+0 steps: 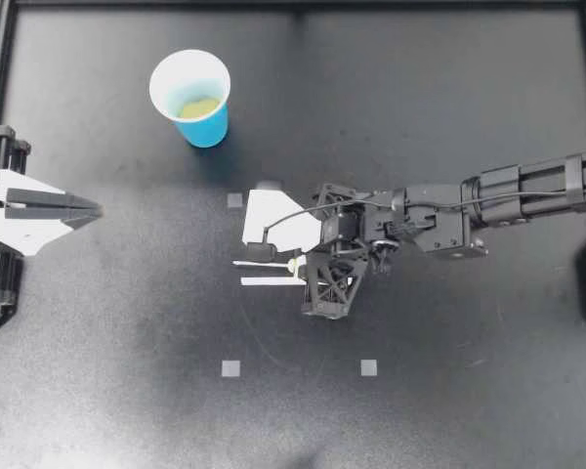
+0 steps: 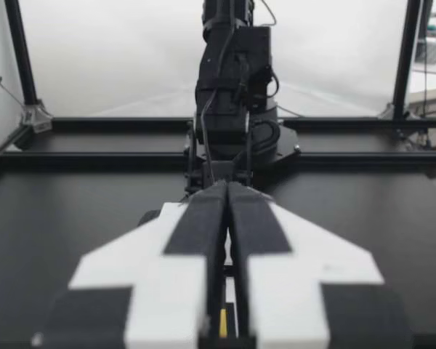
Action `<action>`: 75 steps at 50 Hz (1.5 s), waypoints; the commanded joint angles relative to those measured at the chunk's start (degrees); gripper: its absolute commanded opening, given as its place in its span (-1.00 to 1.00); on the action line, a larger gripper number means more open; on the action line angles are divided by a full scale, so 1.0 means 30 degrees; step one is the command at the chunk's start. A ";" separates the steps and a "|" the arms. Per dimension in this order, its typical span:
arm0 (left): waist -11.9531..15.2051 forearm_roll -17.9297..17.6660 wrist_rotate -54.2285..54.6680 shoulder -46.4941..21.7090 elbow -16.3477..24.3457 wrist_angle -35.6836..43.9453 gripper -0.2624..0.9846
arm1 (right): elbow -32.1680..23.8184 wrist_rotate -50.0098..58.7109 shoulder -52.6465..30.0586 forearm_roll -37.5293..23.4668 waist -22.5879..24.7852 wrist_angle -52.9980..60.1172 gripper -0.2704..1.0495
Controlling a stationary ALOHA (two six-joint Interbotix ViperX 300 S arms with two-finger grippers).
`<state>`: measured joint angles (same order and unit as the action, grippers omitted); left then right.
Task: Pick up the screwdriver with the right arm, hand it over to the left arm then place it into the cup.
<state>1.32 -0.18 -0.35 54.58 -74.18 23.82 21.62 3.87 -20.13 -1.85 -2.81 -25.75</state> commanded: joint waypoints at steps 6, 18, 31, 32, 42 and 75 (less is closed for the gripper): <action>0.0029 -0.0029 0.0088 -0.0762 0.0176 0.0264 -0.34 | -0.0293 0.0029 0.0850 -0.0029 -0.0146 0.0234 -0.53; 0.0029 -0.0410 0.0176 -0.3018 0.0088 0.1816 0.02 | 0.1143 0.0293 0.2520 0.0322 0.0059 0.2930 -0.53; 0.0029 -0.0674 0.0615 -0.5215 0.0088 0.5010 0.50 | 0.4893 0.2520 0.4980 0.0469 0.0234 0.9990 -0.53; 0.0029 -0.0674 0.0674 -0.5391 0.0088 0.5361 0.50 | 0.5215 0.2666 0.5156 0.0498 0.0264 1.0635 -0.53; 0.0000 -0.0791 0.1582 -0.7588 0.0176 0.9111 0.50 | 0.7881 0.3311 0.6533 0.0498 0.0322 1.9189 -0.53; 0.0029 -0.0908 0.2930 -1.5000 0.3955 1.4443 0.50 | 0.7178 0.3164 0.5391 0.0410 0.0645 2.5752 -0.53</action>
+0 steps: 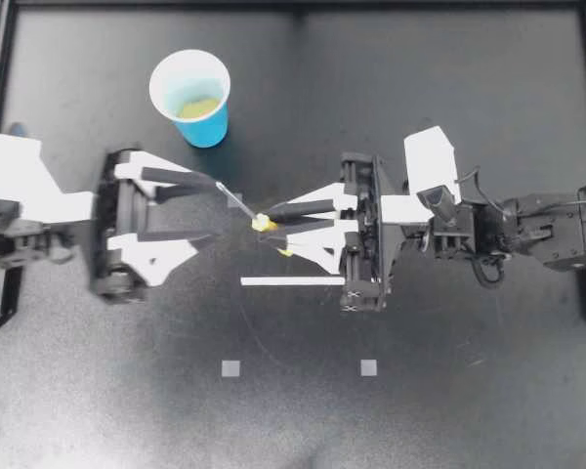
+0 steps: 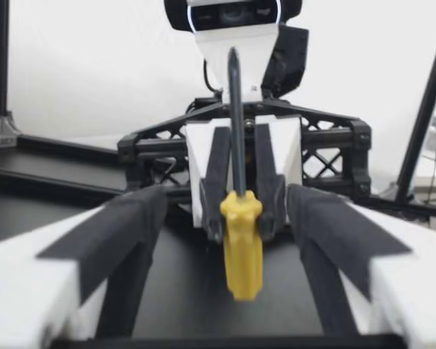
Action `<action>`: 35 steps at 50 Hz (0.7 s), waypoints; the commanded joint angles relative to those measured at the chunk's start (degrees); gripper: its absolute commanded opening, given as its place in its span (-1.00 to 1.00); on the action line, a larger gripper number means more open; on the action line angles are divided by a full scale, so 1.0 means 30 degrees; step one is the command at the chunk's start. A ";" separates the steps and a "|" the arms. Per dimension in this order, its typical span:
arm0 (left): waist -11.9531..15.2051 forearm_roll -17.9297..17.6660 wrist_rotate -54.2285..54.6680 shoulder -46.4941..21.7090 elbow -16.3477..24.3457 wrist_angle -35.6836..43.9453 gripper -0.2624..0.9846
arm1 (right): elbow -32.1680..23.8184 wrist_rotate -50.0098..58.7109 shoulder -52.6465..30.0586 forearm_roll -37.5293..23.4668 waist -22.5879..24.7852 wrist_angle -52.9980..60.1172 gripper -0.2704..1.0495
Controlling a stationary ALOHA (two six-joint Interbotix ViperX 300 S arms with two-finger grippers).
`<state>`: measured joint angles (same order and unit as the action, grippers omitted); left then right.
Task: Pick up the screwdriver with the right arm, hand it over to the left arm then place it into the cup.
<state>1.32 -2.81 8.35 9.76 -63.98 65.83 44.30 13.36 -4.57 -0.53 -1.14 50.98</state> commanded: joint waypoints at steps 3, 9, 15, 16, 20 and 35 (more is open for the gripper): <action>0.0000 -0.0029 0.0029 -0.0205 0.0674 0.0674 0.50 | -0.0381 0.0000 0.0146 -0.0059 0.0088 0.0205 -0.53; 0.0029 -0.0029 0.0059 -0.0410 0.0938 0.0850 0.50 | -0.0469 0.0000 0.0029 -0.0059 0.0088 0.0205 -0.53; 0.0000 0.0059 0.0088 -0.0557 0.1201 0.0850 0.49 | -0.0586 -0.0029 -0.0088 -0.0059 0.0088 0.0176 -0.53; 0.0029 0.0059 0.0088 -0.0586 0.1230 0.0850 0.48 | -0.0615 -0.0029 -0.0088 -0.0059 0.0088 0.0176 -0.53; 0.0029 0.0059 0.0088 -0.0586 0.1289 0.0850 0.42 | -0.0674 -0.0029 -0.0146 -0.0059 0.0088 0.0176 -0.53; 0.0029 0.0059 0.0088 -0.0615 0.1348 0.0850 -0.26 | -0.0703 -0.0029 -0.0205 -0.0059 0.0088 0.0146 -0.53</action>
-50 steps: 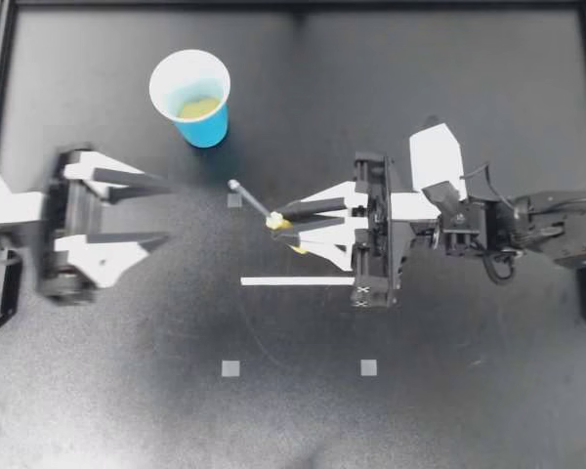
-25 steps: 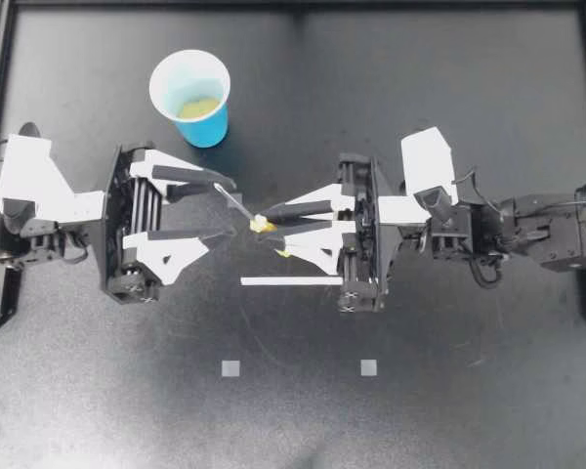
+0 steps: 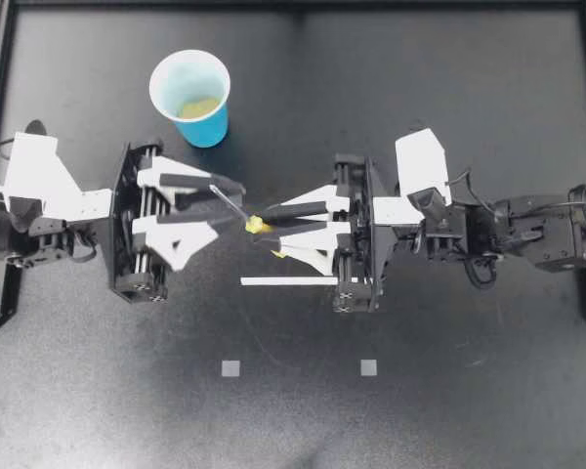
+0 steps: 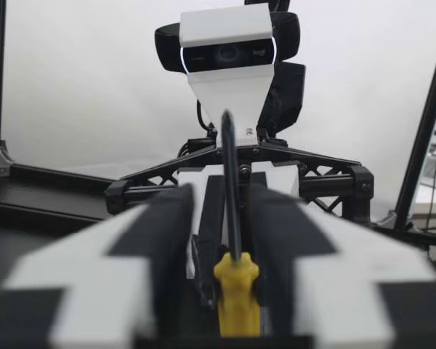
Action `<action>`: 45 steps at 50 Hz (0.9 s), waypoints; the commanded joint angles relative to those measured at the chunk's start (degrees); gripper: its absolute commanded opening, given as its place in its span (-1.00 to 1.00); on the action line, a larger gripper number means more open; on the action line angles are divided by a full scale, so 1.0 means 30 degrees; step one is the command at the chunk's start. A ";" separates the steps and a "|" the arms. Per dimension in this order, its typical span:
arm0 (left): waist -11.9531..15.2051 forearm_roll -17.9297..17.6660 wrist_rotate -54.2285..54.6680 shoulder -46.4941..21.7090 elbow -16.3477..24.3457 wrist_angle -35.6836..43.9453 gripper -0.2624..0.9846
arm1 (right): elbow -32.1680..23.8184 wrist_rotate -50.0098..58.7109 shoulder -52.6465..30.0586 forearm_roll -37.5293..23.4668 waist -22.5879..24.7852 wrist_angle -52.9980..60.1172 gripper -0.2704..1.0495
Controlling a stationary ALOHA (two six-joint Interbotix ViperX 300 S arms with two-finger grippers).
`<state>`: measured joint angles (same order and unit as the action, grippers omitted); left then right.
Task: Pick up the screwdriver with the right arm, hand it over to the left arm then place it into the cup.
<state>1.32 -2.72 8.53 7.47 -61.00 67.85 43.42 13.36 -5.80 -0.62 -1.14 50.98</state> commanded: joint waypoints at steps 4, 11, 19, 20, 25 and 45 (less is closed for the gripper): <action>0.0000 0.0029 0.0029 0.0146 0.0322 0.0176 -0.42 | -0.0410 0.0029 0.0176 0.0000 0.0088 0.0059 -0.53; 0.0000 0.0059 0.0029 0.0146 0.0352 0.0176 -0.47 | -0.0410 0.0088 0.0176 0.0176 0.0059 -0.0469 -0.53; 0.0029 0.0059 0.0029 0.0176 0.0352 0.0176 -0.47 | -0.0645 0.0146 0.0176 0.0967 0.0059 -0.1318 -0.46; 0.0029 0.0059 0.0029 0.0146 0.0352 0.0205 -0.47 | -0.0674 0.0146 0.0176 0.0967 0.0059 -0.1436 -0.44; 0.0000 0.0059 0.0029 0.0146 0.0322 0.0176 -0.47 | -0.0879 0.0146 0.0176 0.0967 0.0059 -0.1963 -0.27; 0.0029 -0.0088 -0.0381 0.0234 -0.0059 0.0176 -0.47 | -0.0732 0.0088 0.0615 0.1172 0.0059 -0.2197 0.45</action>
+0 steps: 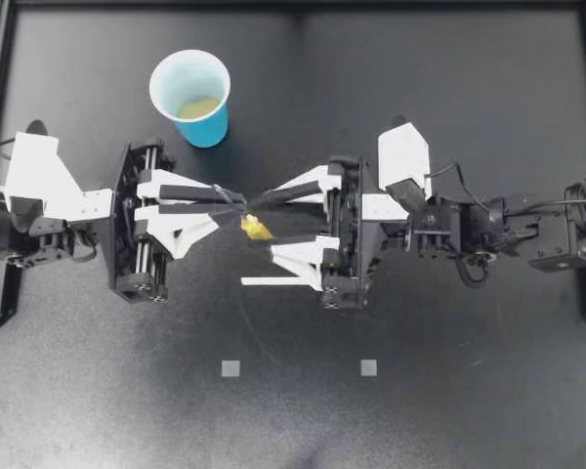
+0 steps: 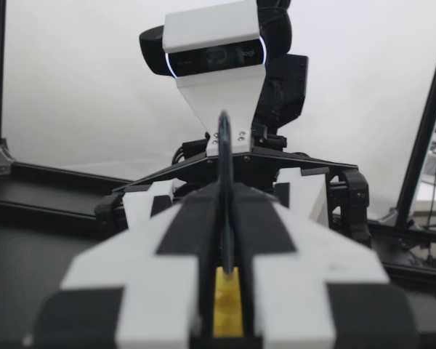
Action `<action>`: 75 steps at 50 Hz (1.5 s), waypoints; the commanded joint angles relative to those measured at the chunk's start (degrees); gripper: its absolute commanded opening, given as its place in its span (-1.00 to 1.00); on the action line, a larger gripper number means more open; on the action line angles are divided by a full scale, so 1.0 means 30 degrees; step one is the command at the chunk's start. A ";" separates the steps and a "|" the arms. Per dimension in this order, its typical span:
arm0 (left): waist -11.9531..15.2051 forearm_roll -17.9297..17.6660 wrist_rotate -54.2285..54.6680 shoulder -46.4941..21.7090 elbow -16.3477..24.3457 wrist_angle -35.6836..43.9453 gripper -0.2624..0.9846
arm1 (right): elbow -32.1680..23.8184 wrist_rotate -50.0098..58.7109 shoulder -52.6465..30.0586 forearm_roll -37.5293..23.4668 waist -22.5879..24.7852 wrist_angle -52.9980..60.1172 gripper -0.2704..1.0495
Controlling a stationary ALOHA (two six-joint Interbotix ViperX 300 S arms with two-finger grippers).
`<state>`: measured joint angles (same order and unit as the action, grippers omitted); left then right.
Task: Pick up the screwdriver with the right arm, hand it over to the left arm then place it into the cup.
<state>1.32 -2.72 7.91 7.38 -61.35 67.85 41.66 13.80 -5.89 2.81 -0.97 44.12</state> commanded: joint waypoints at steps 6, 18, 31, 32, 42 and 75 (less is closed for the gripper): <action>0.0352 -0.0703 -0.0674 0.0615 -0.0381 0.0146 -0.47 | 0.0439 -0.0059 0.1494 0.0059 -0.0146 0.0176 0.45; 0.2109 -0.4395 -0.3516 0.1348 -0.1494 0.0088 -0.47 | 0.2080 -0.0146 0.3896 0.0059 -0.0410 0.0996 0.45; 0.4922 -0.6563 -0.6475 0.1348 -0.1465 0.0088 -0.47 | 0.2959 -0.0117 0.4658 0.0059 -0.0410 0.1465 0.45; 0.5127 -0.6592 -0.6475 0.1260 -0.1465 0.0088 -0.47 | 0.2930 -0.0117 0.4658 0.0059 -0.0410 0.1465 0.45; 0.6680 -0.6680 -0.6533 -0.0059 -0.1289 0.0000 -0.47 | 0.2930 -0.0088 0.4570 0.0059 -0.0410 0.1494 0.45; 0.7090 -0.6973 -0.6270 -0.2344 0.0059 -0.0850 0.02 | 0.2900 0.0000 0.4658 0.0029 -0.0264 0.1494 0.45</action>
<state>22.32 -23.64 -10.99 -0.70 -61.88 65.48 51.06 13.71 6.77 2.90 -1.85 47.99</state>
